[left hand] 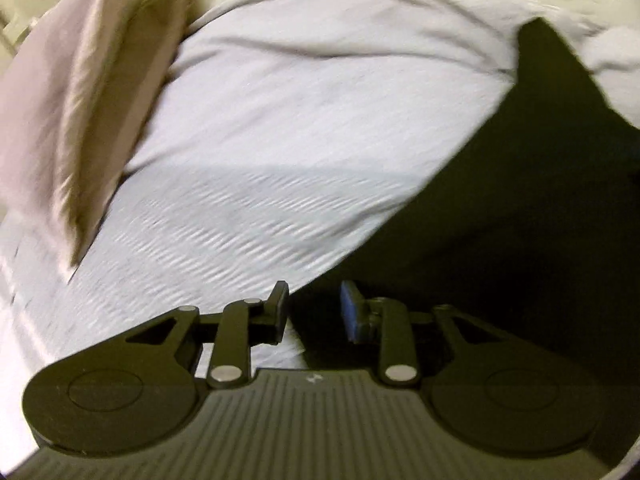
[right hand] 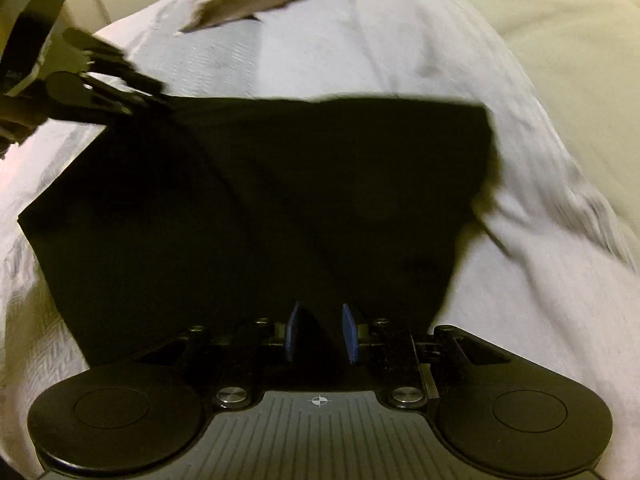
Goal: Fold clothes
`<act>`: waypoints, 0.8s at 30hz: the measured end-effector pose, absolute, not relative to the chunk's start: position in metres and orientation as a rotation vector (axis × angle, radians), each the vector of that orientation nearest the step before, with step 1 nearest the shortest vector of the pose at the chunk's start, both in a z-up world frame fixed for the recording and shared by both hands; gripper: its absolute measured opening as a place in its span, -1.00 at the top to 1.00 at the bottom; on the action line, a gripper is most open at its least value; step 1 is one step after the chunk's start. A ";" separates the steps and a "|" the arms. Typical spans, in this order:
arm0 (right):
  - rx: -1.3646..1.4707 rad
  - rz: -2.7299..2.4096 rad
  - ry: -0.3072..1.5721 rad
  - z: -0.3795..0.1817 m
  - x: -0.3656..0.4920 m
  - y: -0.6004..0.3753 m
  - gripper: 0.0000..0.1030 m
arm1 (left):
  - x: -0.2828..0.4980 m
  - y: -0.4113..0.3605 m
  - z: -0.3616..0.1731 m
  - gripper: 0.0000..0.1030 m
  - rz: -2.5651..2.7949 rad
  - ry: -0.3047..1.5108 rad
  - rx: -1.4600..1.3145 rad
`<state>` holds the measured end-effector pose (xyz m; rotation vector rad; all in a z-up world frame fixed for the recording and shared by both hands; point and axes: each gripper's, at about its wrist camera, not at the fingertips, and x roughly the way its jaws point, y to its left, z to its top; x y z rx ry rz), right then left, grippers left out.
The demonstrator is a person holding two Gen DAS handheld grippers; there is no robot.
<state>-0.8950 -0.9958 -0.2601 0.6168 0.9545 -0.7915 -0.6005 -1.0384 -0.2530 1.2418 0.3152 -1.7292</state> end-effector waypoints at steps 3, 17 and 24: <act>0.579 -0.820 0.903 -0.241 -0.895 -1.003 0.51 | -0.600 -1.038 -0.240 0.53 -1.720 0.301 1.222; 0.537 -0.935 0.799 -0.248 -0.888 -1.103 0.52 | -0.646 -1.060 -0.261 0.30 -1.784 0.379 1.184; 0.606 -0.921 0.739 -0.223 -0.891 -1.041 0.51 | -0.606 -1.022 -0.224 0.41 -1.708 0.392 1.121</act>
